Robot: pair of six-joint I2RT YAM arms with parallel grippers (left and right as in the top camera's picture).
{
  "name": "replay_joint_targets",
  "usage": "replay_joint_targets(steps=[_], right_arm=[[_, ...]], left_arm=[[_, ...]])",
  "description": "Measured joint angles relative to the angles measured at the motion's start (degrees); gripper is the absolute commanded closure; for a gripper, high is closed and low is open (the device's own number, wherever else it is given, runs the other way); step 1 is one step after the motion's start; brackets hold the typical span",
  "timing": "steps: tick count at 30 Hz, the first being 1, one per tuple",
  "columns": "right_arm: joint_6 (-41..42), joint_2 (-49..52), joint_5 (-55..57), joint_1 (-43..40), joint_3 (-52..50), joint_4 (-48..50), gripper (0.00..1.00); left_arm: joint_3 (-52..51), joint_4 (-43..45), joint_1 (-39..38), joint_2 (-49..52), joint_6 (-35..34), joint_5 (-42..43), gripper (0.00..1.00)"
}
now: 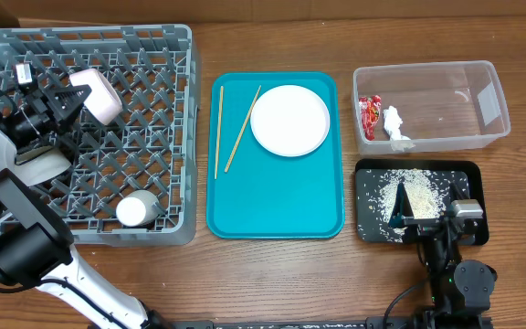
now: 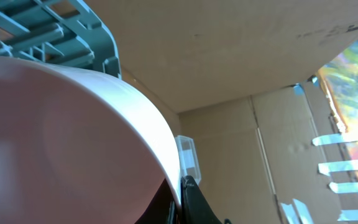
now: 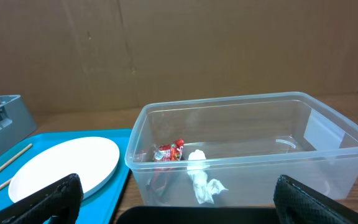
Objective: Sort waste into correct bins and load items into the dishwasher
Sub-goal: 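Lower the pink bowl into the rack and open the left gripper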
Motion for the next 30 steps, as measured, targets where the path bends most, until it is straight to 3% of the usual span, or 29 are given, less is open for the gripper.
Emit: replay_joint_targets(steps=[9, 11, 14, 15, 16, 24, 30], right_arm=[[0.0, 0.0, 0.0, 0.0, 0.0, 0.0, 0.0], [0.0, 0.0, 0.0, 0.0, 0.0, 0.0, 0.0], [0.0, 0.0, 0.0, 0.0, 0.0, 0.0, 0.0], [0.0, 0.0, 0.0, 0.0, 0.0, 0.0, 0.0], [0.0, 0.0, 0.0, 0.0, 0.0, 0.0, 0.0], [0.0, 0.0, 0.0, 0.0, 0.0, 0.0, 0.0], [0.0, 0.0, 0.0, 0.0, 0.0, 0.0, 0.0]], left_arm=[[0.0, -1.3, 3.3, 0.0, 1.9, -3.1, 0.87], [0.0, -1.7, 4.0, 0.0, 1.9, -3.7, 0.78], [0.0, -1.9, 4.9, 0.0, 1.1, -4.3, 0.51], [0.0, -2.0, 5.1, 0.0, 0.7, -4.5, 0.21], [0.0, -1.9, 5.4, 0.0, -0.3, -4.5, 0.0], [0.0, -2.1, 7.0, -1.0, -5.0, -5.6, 0.0], [0.0, -3.7, 7.2, -17.8, -9.2, -16.6, 0.0]])
